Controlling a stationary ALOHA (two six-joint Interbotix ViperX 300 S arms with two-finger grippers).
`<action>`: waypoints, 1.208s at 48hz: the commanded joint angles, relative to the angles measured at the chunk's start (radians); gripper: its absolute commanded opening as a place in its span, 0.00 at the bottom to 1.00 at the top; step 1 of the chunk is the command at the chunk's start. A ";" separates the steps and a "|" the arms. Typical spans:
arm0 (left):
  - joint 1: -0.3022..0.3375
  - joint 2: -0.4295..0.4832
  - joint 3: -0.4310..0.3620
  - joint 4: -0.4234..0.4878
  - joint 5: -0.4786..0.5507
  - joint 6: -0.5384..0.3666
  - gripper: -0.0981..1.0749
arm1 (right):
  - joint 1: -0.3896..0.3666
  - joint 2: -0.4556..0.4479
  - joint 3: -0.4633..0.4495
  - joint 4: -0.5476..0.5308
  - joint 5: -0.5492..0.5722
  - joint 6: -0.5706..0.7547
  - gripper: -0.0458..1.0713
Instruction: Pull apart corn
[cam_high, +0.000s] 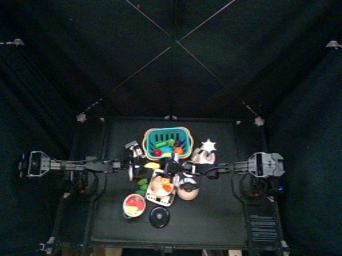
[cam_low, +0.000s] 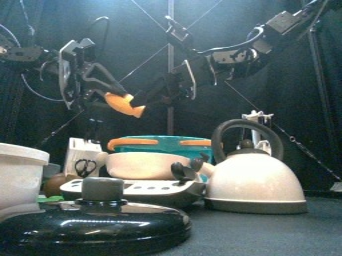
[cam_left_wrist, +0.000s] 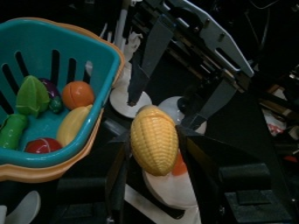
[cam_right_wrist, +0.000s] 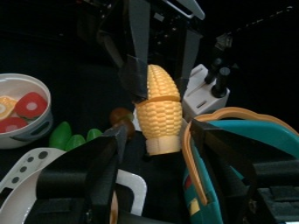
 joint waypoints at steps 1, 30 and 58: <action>0.000 -0.002 -0.026 0.002 -0.005 0.000 0.59 | -0.005 -0.014 -0.026 -0.002 0.002 0.002 0.83; 0.000 -0.002 -0.026 0.002 -0.006 0.000 0.59 | -0.006 -0.012 -0.034 -0.002 0.029 0.002 0.66; 0.000 -0.003 -0.018 0.002 -0.006 0.000 0.59 | -0.005 -0.017 -0.031 0.000 0.089 0.002 0.65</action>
